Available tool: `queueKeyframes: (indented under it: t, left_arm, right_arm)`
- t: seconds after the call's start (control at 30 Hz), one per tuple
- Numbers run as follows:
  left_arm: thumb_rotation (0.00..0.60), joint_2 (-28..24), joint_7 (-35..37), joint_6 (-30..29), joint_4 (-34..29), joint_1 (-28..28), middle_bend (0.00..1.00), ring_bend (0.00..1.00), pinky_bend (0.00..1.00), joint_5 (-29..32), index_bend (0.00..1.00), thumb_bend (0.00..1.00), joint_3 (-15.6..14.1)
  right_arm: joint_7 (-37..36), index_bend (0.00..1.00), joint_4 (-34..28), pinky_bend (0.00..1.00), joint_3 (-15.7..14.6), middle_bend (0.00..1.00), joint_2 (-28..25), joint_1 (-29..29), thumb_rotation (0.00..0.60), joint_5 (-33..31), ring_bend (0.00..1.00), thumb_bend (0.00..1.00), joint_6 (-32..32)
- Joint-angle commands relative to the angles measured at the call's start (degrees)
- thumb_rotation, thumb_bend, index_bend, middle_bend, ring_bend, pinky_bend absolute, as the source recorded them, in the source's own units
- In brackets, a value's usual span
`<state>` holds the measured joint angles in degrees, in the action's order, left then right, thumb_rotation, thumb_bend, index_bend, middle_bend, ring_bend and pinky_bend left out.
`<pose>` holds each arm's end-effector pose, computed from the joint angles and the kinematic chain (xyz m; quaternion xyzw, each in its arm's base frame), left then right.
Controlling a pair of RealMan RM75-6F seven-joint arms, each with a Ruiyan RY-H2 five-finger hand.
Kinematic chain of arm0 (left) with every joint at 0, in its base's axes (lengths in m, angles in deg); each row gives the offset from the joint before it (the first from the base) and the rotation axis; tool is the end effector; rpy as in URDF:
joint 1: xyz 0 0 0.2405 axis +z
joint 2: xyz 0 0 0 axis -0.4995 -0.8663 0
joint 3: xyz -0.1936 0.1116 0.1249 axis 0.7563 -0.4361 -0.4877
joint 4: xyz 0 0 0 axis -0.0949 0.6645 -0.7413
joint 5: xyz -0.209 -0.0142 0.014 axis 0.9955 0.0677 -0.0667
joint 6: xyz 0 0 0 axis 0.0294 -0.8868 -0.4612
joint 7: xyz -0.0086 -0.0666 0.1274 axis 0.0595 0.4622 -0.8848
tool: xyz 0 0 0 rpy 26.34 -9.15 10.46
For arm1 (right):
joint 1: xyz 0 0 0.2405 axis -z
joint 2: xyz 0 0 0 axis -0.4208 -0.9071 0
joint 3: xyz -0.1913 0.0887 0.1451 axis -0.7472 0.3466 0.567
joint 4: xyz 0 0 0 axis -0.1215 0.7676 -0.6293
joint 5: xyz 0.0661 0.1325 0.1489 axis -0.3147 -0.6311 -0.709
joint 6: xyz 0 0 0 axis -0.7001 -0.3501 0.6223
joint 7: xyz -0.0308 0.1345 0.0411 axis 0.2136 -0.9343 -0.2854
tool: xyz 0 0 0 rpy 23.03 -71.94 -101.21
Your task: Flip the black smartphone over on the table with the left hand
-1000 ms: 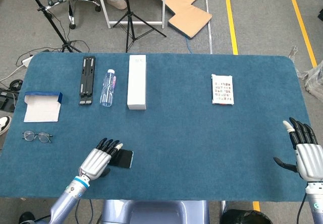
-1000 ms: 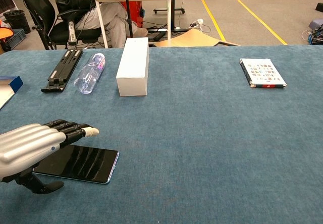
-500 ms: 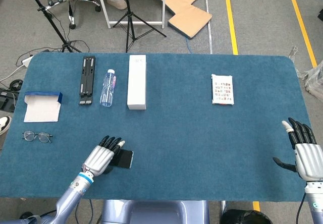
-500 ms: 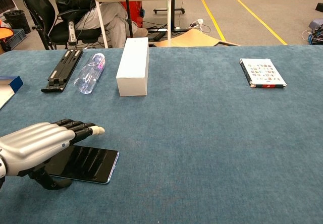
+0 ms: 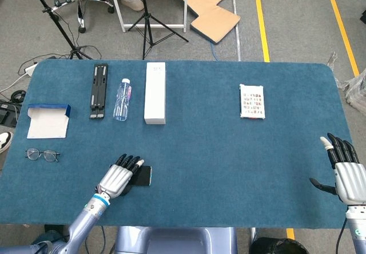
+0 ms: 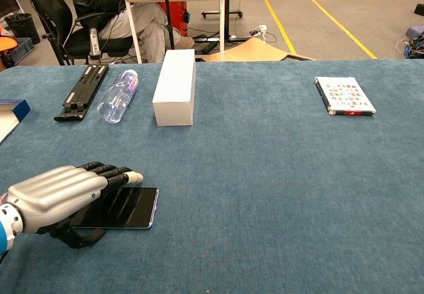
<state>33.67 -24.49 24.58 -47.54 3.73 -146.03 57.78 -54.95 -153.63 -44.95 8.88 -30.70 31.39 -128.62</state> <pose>-0.2023 0.2245 -0.0706 -0.8069 -0.3627 -0.2522 0.3921 -0.3241 -0.1953 0.1737 0.5833 -0.3786 0.4148 0.5869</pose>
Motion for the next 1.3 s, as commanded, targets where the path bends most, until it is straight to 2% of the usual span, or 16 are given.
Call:
queueKeyframes:
  t: [0.03,0.13,0.27,0.4,0.6,0.77,0.9,1.07,1.23,1.3]
  left_arm:
    - [0.6,0.0,0.2,0.1,0.1,-0.2,0.0,0.0,0.0,0.1,0.0,0.28,-0.2]
    - [0.6,-0.1,0.5,0.1,0.3,-0.2,0.0,0.0,0.0,0.0,0.0,0.31,-0.4]
    - [0.6,-0.2,1.3,-0.2,0.5,-0.2,0.0,0.01,0.0,-0.3,0.01,0.5,-0.7]
    - [0.6,-0.8,2.2,-0.6,0.0,0.0,0.05,0.09,0.07,-0.9,0.1,0.65,-1.3]
    - [0.6,-3.4,1.6,-0.6,-3.2,0.2,0.11,0.14,0.08,-1.0,0.16,0.8,-2.8]
    - [0.6,-6.7,0.6,-0.8,-7.5,0.3,0.16,0.18,0.12,-0.2,0.19,0.86,-3.6]
    - [0.6,-9.7,1.6,1.5,-12.1,-0.8,0.19,0.21,0.15,3.3,0.23,0.93,-2.6]
    - [0.6,-13.1,2.3,6.7,-15.5,-4.6,0.2,0.21,0.15,11.2,0.23,0.93,0.7]
    - [0.6,-14.8,2.7,12.6,-15.0,-10.8,0.18,0.18,0.15,23.4,0.23,0.93,4.7]
    - [0.6,-14.3,2.2,12.2,-14.0,-12.3,0.16,0.15,0.15,25.1,0.23,0.93,5.6]
  right_arm:
    - [-0.1,0.0,0.0,0.0,0.0,0.0,0.0,0.0,0.6,0.0,0.0,0.0,0.0]
    - [-0.4,0.0,0.0,0.0,0.0,0.0,0.0,0.0,0.6,0.0,0.0,0.0,0.1]
    - [-0.6,0.0,0.0,0.0,0.0,0.0,-0.1,0.0,0.6,0.1,0.0,0.0,0.2]
    - [-0.8,0.0,0.0,0.0,-0.1,0.0,-0.1,-0.1,0.6,0.0,0.0,0.0,0.3]
    - [-1.1,0.0,0.0,0.0,-0.1,0.0,-0.1,-0.1,0.6,0.0,0.0,0.0,0.5]
    - [-1.0,0.01,0.1,0.0,-0.1,0.0,0.0,-0.2,0.6,0.0,0.0,0.0,0.6]
    - [-0.9,0.01,0.0,0.0,-0.2,0.0,0.0,-0.2,0.6,0.1,0.0,0.0,0.7]
    - [-0.5,0.01,-0.1,0.0,-0.3,0.0,0.2,-0.4,0.6,0.1,0.0,0.0,1.0]
    - [-0.3,0.02,0.1,0.0,-0.3,0.0,0.3,-0.5,0.6,-0.2,0.0,0.0,1.4]
    - [-0.2,0.02,0.2,0.0,-0.3,0.0,0.4,-0.5,0.6,-0.4,0.0,0.0,1.6]
